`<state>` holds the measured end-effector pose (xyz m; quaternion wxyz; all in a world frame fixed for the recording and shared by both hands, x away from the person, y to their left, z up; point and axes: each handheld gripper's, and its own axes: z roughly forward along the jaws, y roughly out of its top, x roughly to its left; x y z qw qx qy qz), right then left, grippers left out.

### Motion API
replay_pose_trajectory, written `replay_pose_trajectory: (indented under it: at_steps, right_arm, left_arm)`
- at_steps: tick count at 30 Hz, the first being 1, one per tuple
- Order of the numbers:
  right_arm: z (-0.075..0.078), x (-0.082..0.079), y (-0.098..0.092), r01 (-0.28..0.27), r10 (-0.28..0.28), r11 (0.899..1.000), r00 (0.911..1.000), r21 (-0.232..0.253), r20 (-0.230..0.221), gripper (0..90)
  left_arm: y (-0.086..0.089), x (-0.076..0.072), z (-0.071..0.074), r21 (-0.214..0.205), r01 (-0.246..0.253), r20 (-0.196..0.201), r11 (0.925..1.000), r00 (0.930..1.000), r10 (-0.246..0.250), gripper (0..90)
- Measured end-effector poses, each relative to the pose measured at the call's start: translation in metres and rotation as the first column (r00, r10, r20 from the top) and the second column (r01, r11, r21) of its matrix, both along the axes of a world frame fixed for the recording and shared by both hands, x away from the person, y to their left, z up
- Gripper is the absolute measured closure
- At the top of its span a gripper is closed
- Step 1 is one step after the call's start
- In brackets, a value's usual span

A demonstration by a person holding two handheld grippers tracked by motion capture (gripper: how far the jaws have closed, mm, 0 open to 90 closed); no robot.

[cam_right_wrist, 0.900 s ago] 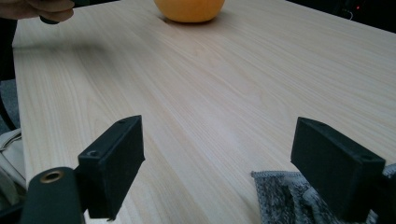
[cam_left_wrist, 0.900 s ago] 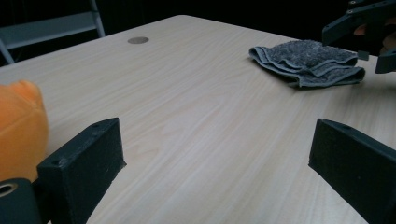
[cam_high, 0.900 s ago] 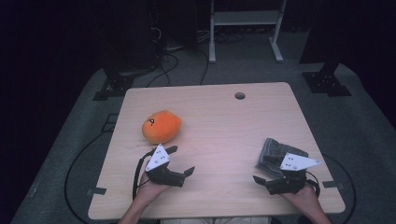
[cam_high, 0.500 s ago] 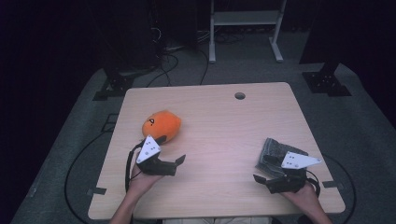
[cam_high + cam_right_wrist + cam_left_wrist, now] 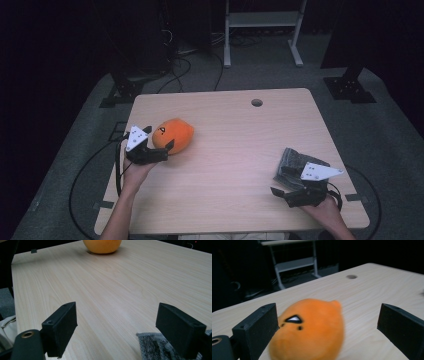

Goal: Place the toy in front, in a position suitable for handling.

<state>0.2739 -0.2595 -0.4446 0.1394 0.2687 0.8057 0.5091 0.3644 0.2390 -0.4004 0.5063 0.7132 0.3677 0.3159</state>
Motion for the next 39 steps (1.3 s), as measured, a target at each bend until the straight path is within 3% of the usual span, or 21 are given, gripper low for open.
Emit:
replay_pose_trajectory:
  at_steps: [1,4,11,14,16,23,25,30,33,39]
  right_arm:
    - [0.000,0.000,0.000,-0.002,0.002,1.000,1.0000,0.002,-0.001,16.0]
    - [0.000,0.000,-0.001,-0.003,0.003,1.000,1.0000,0.006,-0.003,16.0]
    - [0.000,0.001,-0.001,-0.007,0.007,1.000,0.9999,0.012,-0.009,16.0]
    - [0.000,0.001,-0.001,-0.008,0.008,1.000,0.9999,0.013,-0.012,16.0]
    - [0.000,0.001,-0.001,-0.007,0.008,1.000,0.9998,0.017,-0.016,16.0]
    - [0.000,0.002,-0.002,-0.006,0.007,1.000,0.9998,0.027,-0.021,16.0]
    - [0.000,0.002,-0.003,-0.005,0.005,1.000,0.9998,0.028,-0.021,16.0]
    - [0.001,0.002,-0.004,-0.005,0.007,0.999,0.9994,0.049,-0.034,16.0]
    - [0.001,0.003,-0.005,0.000,0.002,0.998,0.9994,0.058,-0.035,16.0]
    - [0.000,0.005,-0.006,0.011,-0.009,0.998,0.9995,0.055,-0.031,16.0]
  left_arm:
    - [0.003,0.009,-0.003,-0.004,-0.009,-0.015,0.9999,0.9998,0.009,2.6]
    - [0.005,0.015,-0.007,-0.026,-0.010,-0.013,0.9996,0.9999,0.010,4.6]
    - [0.010,0.038,-0.029,-0.044,-0.047,-0.109,0.9979,0.9932,0.042,4.6]
    - [0.010,0.041,-0.033,-0.055,-0.040,-0.132,0.9977,0.9907,0.032,7.7]
    - [0.010,0.044,-0.038,-0.038,-0.029,-0.168,0.9988,0.9855,0.022,11.5]
    - [0.008,0.041,-0.036,-0.011,-0.038,-0.168,0.9992,0.9852,0.036,33.4]
    - [0.009,0.041,-0.035,-0.024,-0.042,-0.169,0.9988,0.9848,0.038,36.9]
    - [0.007,0.038,-0.031,-0.029,-0.040,-0.150,0.9988,0.9880,0.035,43.0]
    - [0.004,0.032,-0.025,-0.049,-0.016,-0.125,0.9987,0.9921,0.010,45.0]
    - [-0.003,0.024,-0.019,-0.060,0.035,-0.114,0.9976,0.9926,-0.041,45.4]
